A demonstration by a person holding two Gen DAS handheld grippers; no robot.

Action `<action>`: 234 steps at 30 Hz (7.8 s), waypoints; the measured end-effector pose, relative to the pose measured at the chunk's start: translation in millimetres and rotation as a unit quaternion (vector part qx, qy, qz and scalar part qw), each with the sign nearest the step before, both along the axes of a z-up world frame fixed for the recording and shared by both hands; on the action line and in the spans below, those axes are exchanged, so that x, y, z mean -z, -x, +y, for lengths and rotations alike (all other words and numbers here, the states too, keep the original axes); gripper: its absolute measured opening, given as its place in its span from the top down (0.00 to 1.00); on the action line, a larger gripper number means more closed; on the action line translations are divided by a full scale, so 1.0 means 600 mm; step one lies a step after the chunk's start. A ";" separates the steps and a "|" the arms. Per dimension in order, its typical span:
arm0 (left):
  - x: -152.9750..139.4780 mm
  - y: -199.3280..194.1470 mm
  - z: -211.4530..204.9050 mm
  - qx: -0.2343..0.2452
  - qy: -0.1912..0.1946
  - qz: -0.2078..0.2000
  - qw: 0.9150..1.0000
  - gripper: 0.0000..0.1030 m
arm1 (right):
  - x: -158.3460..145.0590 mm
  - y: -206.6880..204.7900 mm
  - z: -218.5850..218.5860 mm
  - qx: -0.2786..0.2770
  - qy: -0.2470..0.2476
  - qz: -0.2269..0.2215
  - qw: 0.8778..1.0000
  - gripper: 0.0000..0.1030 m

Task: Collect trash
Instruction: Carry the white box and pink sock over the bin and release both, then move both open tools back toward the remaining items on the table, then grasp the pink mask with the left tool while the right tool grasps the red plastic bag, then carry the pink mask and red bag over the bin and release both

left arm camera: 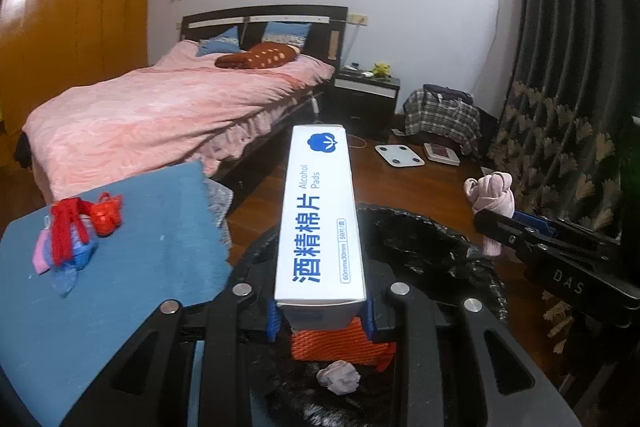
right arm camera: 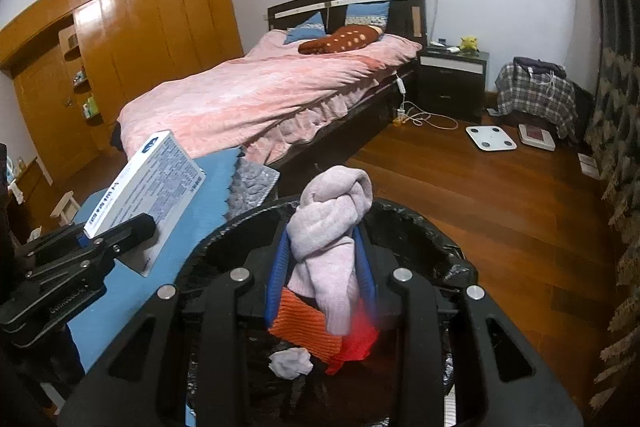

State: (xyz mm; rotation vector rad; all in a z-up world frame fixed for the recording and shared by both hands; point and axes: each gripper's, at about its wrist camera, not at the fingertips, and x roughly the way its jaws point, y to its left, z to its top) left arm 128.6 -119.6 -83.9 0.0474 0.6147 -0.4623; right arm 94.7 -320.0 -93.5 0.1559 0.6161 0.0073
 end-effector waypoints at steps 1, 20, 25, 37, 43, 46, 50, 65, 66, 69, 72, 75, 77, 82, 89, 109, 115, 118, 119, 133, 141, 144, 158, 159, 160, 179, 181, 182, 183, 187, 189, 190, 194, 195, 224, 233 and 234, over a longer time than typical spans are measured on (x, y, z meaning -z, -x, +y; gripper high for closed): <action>0.003 -0.003 -0.006 0.003 0.000 0.002 1.000 0.71 | 0.003 0.000 -0.004 0.002 -0.002 0.001 1.000 0.70; 0.017 -0.038 -0.001 0.000 -0.007 0.016 1.000 0.27 | 0.020 -0.004 -0.046 0.042 0.015 -0.005 0.999 0.11; 0.004 -0.037 0.051 -0.043 -0.008 0.004 0.999 0.13 | 0.012 -0.007 -0.032 0.031 -0.004 -0.009 0.999 0.06; -0.008 -0.025 0.205 -0.146 0.001 -0.012 0.989 0.06 | -0.001 -0.059 0.098 -0.038 0.009 -0.012 0.999 0.05; -0.006 -0.028 0.281 -0.193 -0.009 -0.025 0.981 0.06 | 0.000 -0.099 0.179 -0.078 0.009 -0.011 0.997 0.05; 0.001 -0.037 0.325 -0.219 -0.013 -0.026 0.975 0.06 | 0.004 -0.130 0.228 -0.102 0.012 -0.010 0.995 0.05; 0.014 -0.054 0.383 -0.255 -0.019 -0.027 0.966 0.06 | 0.010 -0.167 0.281 -0.124 0.016 -0.007 0.992 0.05; 0.082 -0.156 0.552 -0.336 -0.045 0.001 0.941 0.09 | 0.067 -0.325 0.433 -0.172 0.031 0.009 0.985 0.05; 0.092 -0.169 0.559 -0.337 -0.048 0.008 0.940 0.11 | 0.072 -0.334 0.442 -0.175 0.035 0.012 0.984 0.05; 0.112 -0.192 0.574 -0.337 -0.049 0.022 0.940 0.13 | 0.086 -0.357 0.463 -0.182 0.042 0.018 0.982 0.05; 0.129 -0.215 0.586 -0.339 -0.053 0.036 0.939 0.17 | 0.098 -0.375 0.481 -0.188 0.048 0.023 0.981 0.05; 0.146 -0.237 0.594 -0.336 -0.053 0.050 0.939 0.21 | 0.108 -0.388 0.494 -0.191 0.048 0.027 0.980 0.05; 0.156 -0.251 0.599 -0.330 -0.054 0.061 0.940 0.24 | 0.115 -0.397 0.501 -0.193 0.049 0.029 0.980 0.05; 0.189 -0.282 0.601 -0.318 -0.058 0.092 0.942 0.37 | 0.130 -0.431 0.517 -0.192 0.048 0.037 0.979 0.05; 0.209 -0.300 0.606 -0.308 -0.039 0.123 0.943 0.62 | 0.152 -0.469 0.545 -0.201 0.052 0.050 0.977 0.09; 0.209 -0.305 0.606 -0.307 -0.034 0.123 0.943 0.78 | 0.194 -0.503 0.610 -0.277 0.029 0.101 0.955 0.68; 0.210 -0.305 0.606 -0.307 -0.035 0.123 0.943 0.78 | 0.189 -0.497 0.600 -0.269 0.020 0.099 0.958 0.72; 0.210 -0.305 0.604 -0.307 -0.034 0.123 0.943 0.78 | 0.182 -0.493 0.588 -0.262 0.016 0.095 0.960 0.72; 0.210 -0.305 0.604 -0.307 -0.034 0.122 0.943 0.79 | 0.181 -0.492 0.585 -0.260 0.015 0.094 0.961 0.72; 0.163 -0.247 0.592 -0.308 -0.023 0.062 0.949 0.83 | 0.140 -0.441 0.540 -0.251 -0.002 0.070 0.966 0.72; 0.138 -0.207 0.573 -0.312 -0.014 0.052 0.948 0.83 | 0.125 -0.402 0.532 -0.253 -0.014 0.062 0.965 0.72; 0.133 -0.193 0.565 -0.312 -0.012 0.048 0.949 0.83 | 0.120 -0.389 0.527 -0.252 -0.016 0.060 0.966 0.72; 0.099 -0.132 0.513 -0.300 -0.015 0.029 0.953 0.83 | 0.091 -0.322 0.491 -0.249 -0.026 0.048 0.967 0.72; 0.095 -0.127 0.508 -0.297 -0.013 0.029 0.954 0.83 | 0.088 -0.316 0.488 -0.249 -0.027 0.046 0.967 0.72; 0.092 -0.121 0.503 -0.295 -0.011 0.029 0.955 0.83 | 0.084 -0.309 0.484 -0.249 -0.027 0.044 0.967 0.72; 0.019 -0.043 0.363 -0.224 0.006 0.001 0.974 0.83 | -0.003 -0.147 0.332 -0.207 -0.027 0.002 0.978 0.72; 0.015 -0.038 0.345 -0.212 0.007 0.001 0.977 0.83 | -0.010 -0.130 0.308 -0.194 -0.025 -0.001 0.981 0.72; 0.013 -0.034 0.334 -0.207 0.007 -0.001 0.978 0.83 | -0.012 -0.123 0.298 -0.189 -0.026 -0.002 0.982 0.72; 0.012 -0.031 0.326 -0.202 0.008 -0.001 0.979 0.83 | -0.015 -0.117 0.287 -0.184 -0.026 -0.003 0.983 0.72; 0.006 -0.015 0.290 -0.179 0.014 -0.003 0.984 0.83 | -0.019 -0.091 0.248 -0.166 -0.016 -0.007 0.986 0.72; 0.002 -0.010 0.268 -0.164 0.012 -0.007 0.986 0.83 | -0.022 -0.075 0.227 -0.155 -0.010 -0.008 0.988 0.72; 0.001 -0.007 0.256 -0.155 0.013 -0.008 0.988 0.83 | -0.023 -0.067 0.216 -0.149 -0.008 -0.009 0.989 0.72; -0.004 0.002 0.214 -0.128 0.017 -0.011 0.992 0.83 | -0.029 -0.042 0.179 -0.127 -0.005 -0.014 0.992 0.72; -0.006 0.003 0.207 -0.123 0.018 -0.012 0.992 0.83 | -0.033 -0.040 0.173 -0.122 -0.004 -0.015 0.992 0.72; 0.014 -0.005 -0.007 0.034 0.025 0.015 0.999 0.69 | 0.023 0.023 -0.004 -0.008 0.011 0.011 1.000 0.63; 0.000 -0.003 0.038 0.006 0.032 0.004 0.999 0.25 | 0.019 0.040 -0.026 0.026 0.020 -0.009 0.999 0.09; -0.002 -0.003 0.046 -0.001 0.031 0.002 1.000 0.19 | 0.016 0.041 -0.025 0.026 0.017 -0.012 0.999 0.08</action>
